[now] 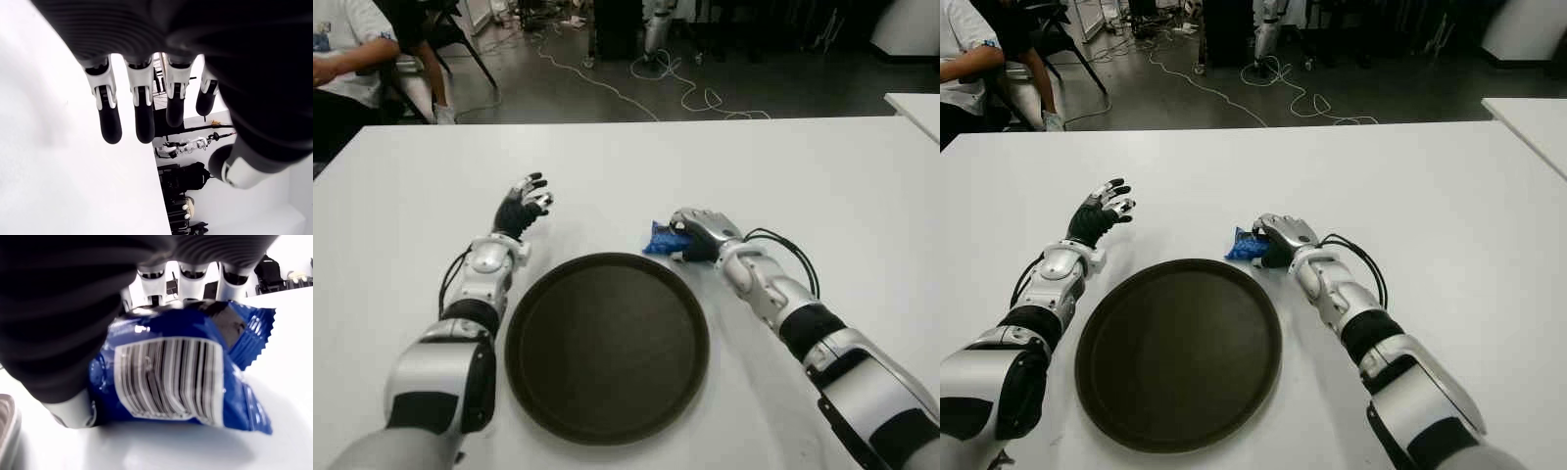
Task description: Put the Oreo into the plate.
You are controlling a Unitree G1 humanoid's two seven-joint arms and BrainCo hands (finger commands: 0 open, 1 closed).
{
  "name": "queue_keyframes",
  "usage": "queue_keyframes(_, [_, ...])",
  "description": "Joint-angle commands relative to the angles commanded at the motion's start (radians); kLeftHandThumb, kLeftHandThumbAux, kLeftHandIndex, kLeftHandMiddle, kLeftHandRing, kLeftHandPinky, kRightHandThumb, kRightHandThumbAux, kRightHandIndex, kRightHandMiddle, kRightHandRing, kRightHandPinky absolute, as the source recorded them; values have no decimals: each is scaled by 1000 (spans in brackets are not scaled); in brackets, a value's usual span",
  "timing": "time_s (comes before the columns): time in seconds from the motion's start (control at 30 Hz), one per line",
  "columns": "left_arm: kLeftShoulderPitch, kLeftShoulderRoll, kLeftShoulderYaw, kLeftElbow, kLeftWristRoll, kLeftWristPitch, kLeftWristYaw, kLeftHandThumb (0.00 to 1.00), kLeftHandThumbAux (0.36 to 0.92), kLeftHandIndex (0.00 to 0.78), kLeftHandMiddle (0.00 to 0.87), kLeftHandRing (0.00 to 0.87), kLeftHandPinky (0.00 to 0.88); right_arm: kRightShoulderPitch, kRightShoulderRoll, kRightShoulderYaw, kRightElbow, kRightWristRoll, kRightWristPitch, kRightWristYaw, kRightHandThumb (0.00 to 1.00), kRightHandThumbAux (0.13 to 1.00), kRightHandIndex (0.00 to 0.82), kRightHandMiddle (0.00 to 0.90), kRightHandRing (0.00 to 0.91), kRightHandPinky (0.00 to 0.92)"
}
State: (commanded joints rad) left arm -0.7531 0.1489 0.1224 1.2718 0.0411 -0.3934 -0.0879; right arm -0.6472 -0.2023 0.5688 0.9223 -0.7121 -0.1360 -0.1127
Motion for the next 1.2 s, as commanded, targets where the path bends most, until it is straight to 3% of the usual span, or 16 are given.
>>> queue_keyframes(0.73, [-2, -8, 0, -2, -1, 1, 4, 188, 638, 47, 136, 187, 258, -16, -20, 31, 49, -13, -95, -136, 691, 732, 423, 577, 580, 531])
queue_keyframes(1.03, [-4, -8, 2, 0, -1, 7, 10, 211, 645, 47, 136, 184, 253, -17, -19, 25, 54, -18, -106, -204, 691, 732, 425, 605, 605, 547])
queue_keyframes(1.2, [-4, -8, 1, -1, -1, 8, 10, 214, 637, 45, 134, 179, 239, -12, -27, 4, 19, -10, -110, -227, 692, 732, 426, 646, 648, 600])
